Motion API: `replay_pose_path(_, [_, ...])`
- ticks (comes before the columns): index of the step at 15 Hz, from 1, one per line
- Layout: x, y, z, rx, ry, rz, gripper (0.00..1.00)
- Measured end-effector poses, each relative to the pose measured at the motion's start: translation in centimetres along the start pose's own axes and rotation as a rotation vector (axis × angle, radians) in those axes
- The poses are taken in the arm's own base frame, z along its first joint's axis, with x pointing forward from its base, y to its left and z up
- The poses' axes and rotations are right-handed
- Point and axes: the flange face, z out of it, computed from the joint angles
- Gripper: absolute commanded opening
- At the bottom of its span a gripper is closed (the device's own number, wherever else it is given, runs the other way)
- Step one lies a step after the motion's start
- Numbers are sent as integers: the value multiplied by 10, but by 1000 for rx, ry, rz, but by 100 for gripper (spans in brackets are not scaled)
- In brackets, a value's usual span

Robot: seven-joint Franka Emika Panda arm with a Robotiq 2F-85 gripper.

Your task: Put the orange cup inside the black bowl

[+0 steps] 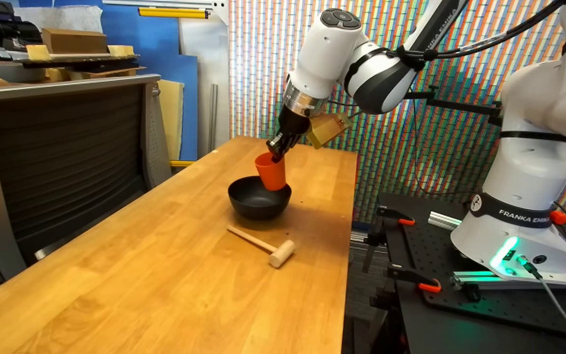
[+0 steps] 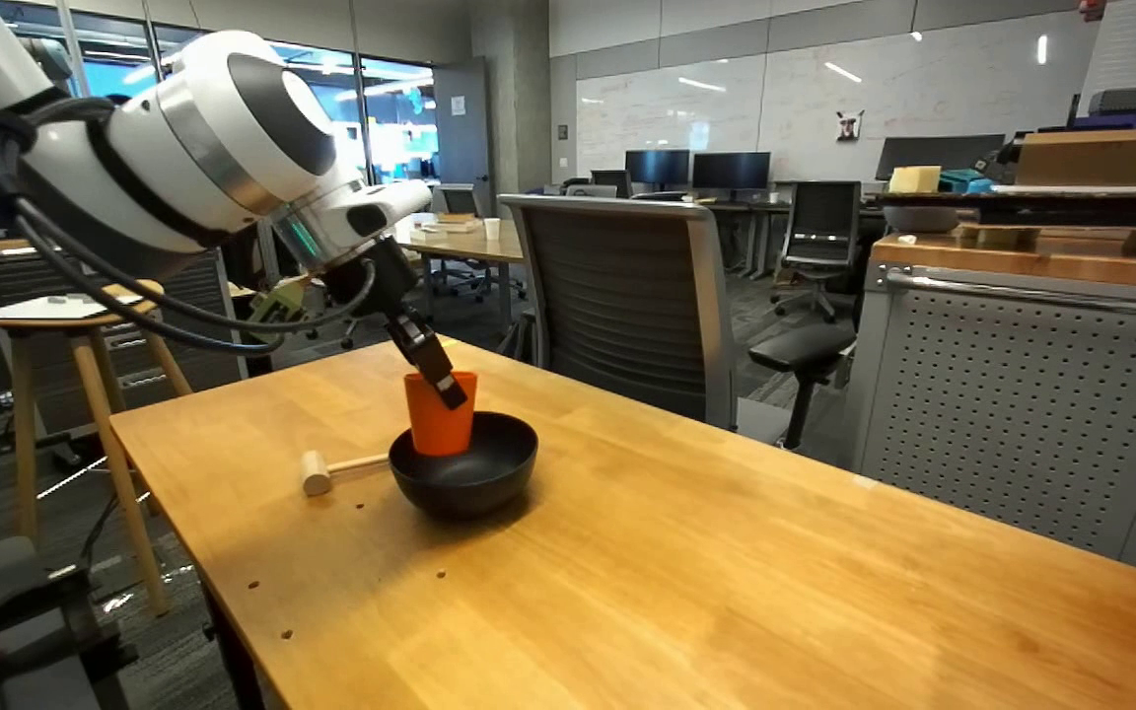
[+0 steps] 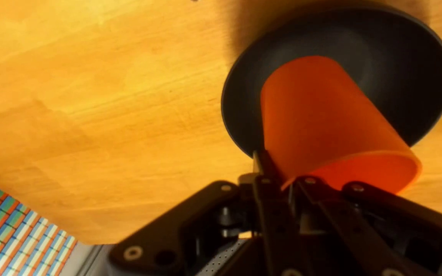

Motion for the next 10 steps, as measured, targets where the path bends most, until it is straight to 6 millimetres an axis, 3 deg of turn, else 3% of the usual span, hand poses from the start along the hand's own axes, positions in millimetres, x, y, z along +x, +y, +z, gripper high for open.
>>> replay_pose_path(6, [17,-6,2,43,37,-10,2])
replay_pose_path(10, [14,2,42,19,-26,20,2])
